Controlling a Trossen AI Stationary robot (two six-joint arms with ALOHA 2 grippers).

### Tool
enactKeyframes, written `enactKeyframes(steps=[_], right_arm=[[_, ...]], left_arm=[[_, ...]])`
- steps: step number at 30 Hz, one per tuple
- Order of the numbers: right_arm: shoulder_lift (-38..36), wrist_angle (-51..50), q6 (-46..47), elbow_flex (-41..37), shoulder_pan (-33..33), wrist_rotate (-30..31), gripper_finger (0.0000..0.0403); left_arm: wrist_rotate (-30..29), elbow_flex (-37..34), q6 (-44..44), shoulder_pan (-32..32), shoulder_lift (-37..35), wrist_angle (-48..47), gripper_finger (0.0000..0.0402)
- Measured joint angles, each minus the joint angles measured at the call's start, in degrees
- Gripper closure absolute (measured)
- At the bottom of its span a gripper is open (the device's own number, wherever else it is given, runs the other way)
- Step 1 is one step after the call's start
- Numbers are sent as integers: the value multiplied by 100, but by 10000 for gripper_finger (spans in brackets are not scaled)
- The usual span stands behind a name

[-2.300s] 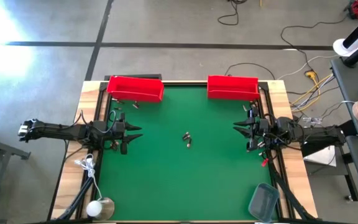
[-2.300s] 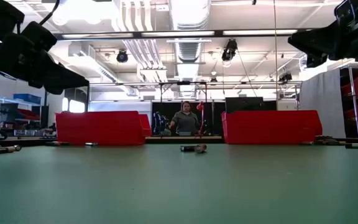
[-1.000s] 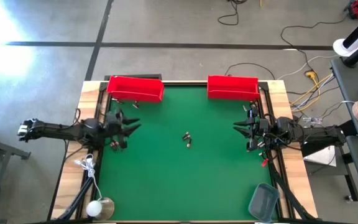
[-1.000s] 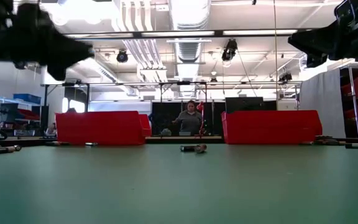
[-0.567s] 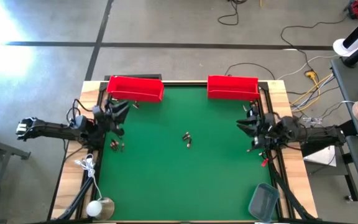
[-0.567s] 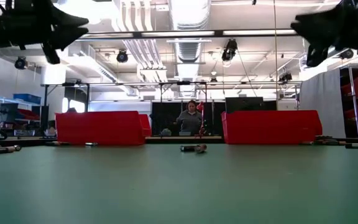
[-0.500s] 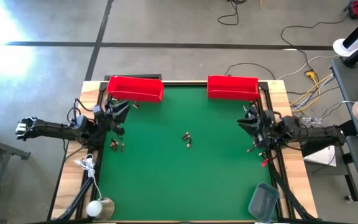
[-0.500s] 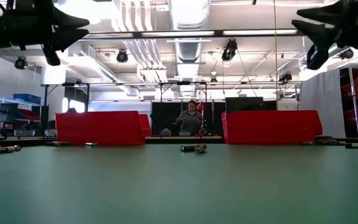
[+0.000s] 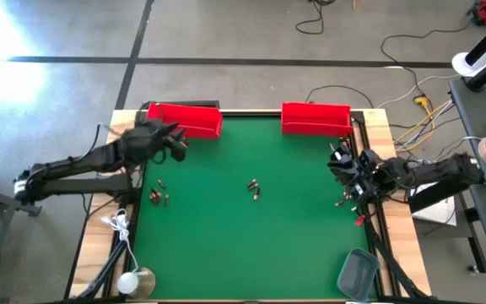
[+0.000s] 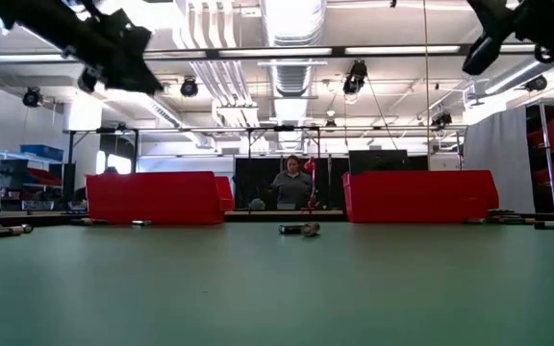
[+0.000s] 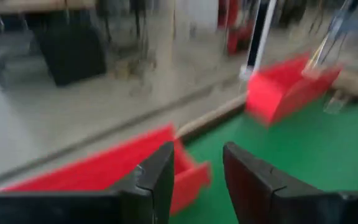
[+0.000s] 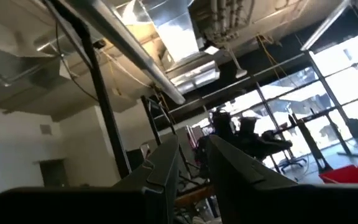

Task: Sort batteries
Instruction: Move the left red bin to the middle of the table

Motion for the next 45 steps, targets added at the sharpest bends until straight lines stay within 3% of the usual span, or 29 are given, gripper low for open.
enactKeyframes(steps=[4,6,12,19,24,28,40,45], right_arm=[[1255,143,-99,385,113,-55,337],[1855,-38,-106,651,139,-55,339],[3325,-397,-1175,1767,138,-37,327],[4209,-2931,-2210,3412,165,11,268],[4472,-4898,-2525,4335,325,-9,224],[4492,-5654,-2547,4694,458,-9,206],[4430,-6091,-2245,4689,501,-4,207],[4420,-6189,-2244,4677,501,1,215]], left_arm=[[1162,71,504,1044,341,-65,265],[1467,83,839,1412,530,-133,252],[1502,278,2004,2002,1189,-334,206],[1535,713,3658,2003,2161,-857,185],[1564,1312,4385,2014,2942,-1251,189],[1960,2033,4672,2101,3620,-1883,203],[2163,3689,4878,2425,5760,-3807,267],[2161,4044,4812,2429,6232,-3903,313]])
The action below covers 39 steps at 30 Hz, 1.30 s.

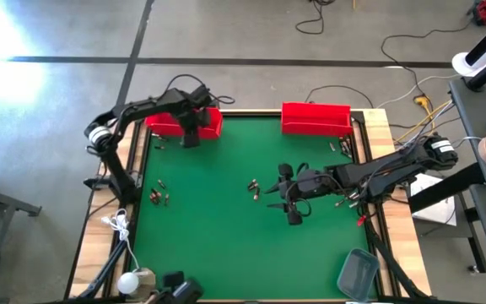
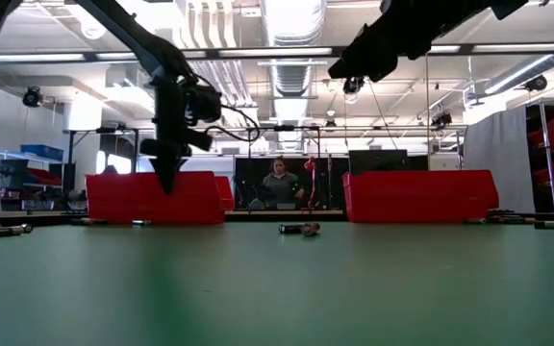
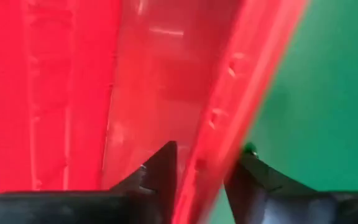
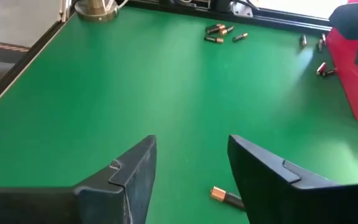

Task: Sort batteries
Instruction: Move the left red bin to the middle of the table

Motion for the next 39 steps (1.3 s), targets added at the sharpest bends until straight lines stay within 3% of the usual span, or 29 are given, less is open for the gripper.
enactKeyframes(steps=[5,11,16,25,29,31,35,39], right_arm=[[-39,9,-1,0,0,10,229],[-39,7,-39,0,-2,31,247],[-43,7,-231,0,-2,631,263],[-77,-88,-431,37,0,1915,282],[-157,-615,-519,464,13,2604,279],[-168,-915,-519,817,26,2992,276],[-137,-1123,-515,1481,24,3286,271],[1,-1136,-470,1882,26,3286,274]], left_arm=[[7,312,-15,-2,114,31,392],[-43,518,-23,-260,-30,13,399],[-49,721,-90,-971,-584,83,400],[167,289,-752,-3423,-1640,76,401],[134,-126,-1122,-4692,-1922,320,401],[-175,-346,-1204,-5281,-1970,595,401],[-631,-659,-264,-6217,-1875,798,401],[-753,-974,371,-6647,-1537,761,401]])
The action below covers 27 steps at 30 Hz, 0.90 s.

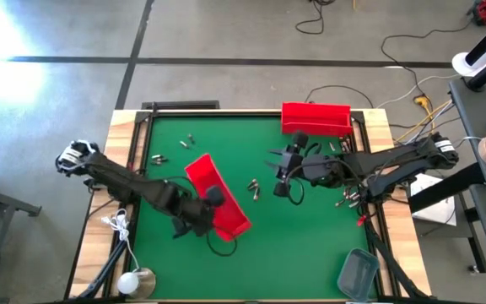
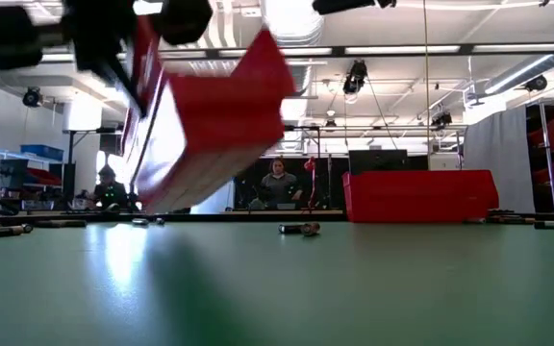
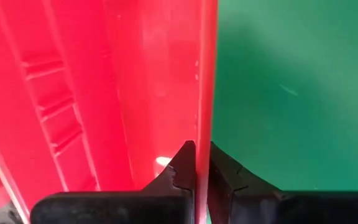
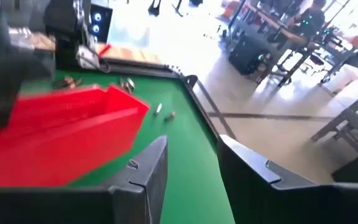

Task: Sort batteries
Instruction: Move the left red bin to the middle of the table

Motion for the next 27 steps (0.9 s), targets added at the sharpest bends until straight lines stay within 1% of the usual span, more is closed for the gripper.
enactKeyframes(steps=[2,4,7,9,12,17,19,21,24,27], right_arm=[[110,-34,308,90,51,-30,277],[224,-47,793,142,134,-204,280],[414,-138,1198,200,323,-603,284],[548,-162,1183,198,494,-635,287],[734,-160,1075,198,709,-641,292],[929,-147,1064,277,934,-638,292],[956,-154,1034,294,987,-638,290],[987,-180,1022,293,1006,-639,288],[1051,-280,974,290,1012,-640,285],[1156,-383,723,284,1006,-629,281]], left_arm=[[-33,-88,249,-76,146,-201,401],[-163,-169,660,-138,304,-638,401],[-702,-247,1020,-217,521,-1198,402],[-1074,-243,1241,-215,639,-1408,401],[-1107,-227,1519,-177,806,-1516,401],[-1323,-155,2711,-47,1013,-1395,401],[-1467,-114,3020,42,1080,-1289,401],[-1505,-21,3109,161,1142,-1163,401],[-1350,89,3054,318,1150,-1063,401],[-1105,204,2542,420,1146,-1052,401]])
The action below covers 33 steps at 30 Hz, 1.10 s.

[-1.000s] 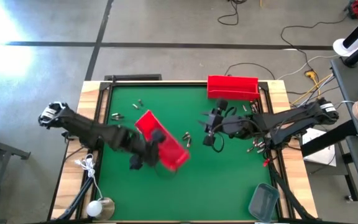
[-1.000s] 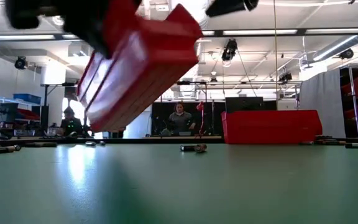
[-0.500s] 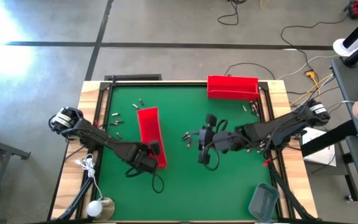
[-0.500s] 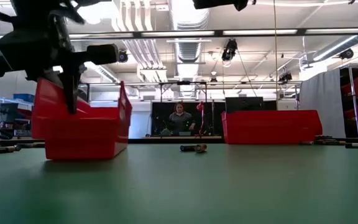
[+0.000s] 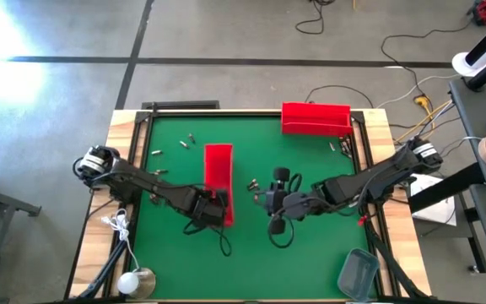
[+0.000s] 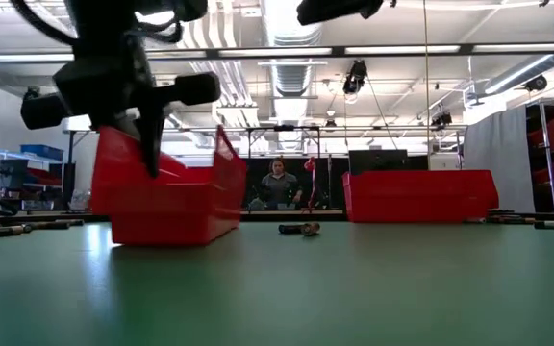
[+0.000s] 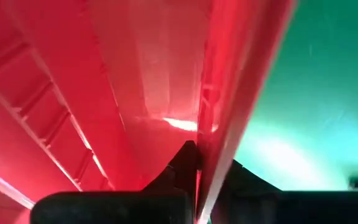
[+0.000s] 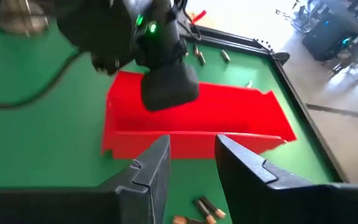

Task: Sort batteries
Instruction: Move the left red bin to the middle of the table

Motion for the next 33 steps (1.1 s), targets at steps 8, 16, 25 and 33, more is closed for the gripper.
enactKeyframes(steps=[8,16,25,33], right_arm=[[315,-50,-652,-4,-68,-9,263],[650,34,-1036,-4,-367,-8,224],[1347,102,-3247,-1,-808,-10,199],[1989,-61,-3636,607,-1151,-574,199]], left_arm=[[448,173,-1155,42,12,124,365],[420,98,-1180,39,-1,76,283],[830,674,-4188,29,-73,-158,233],[933,405,-5856,29,-659,-421,234]])
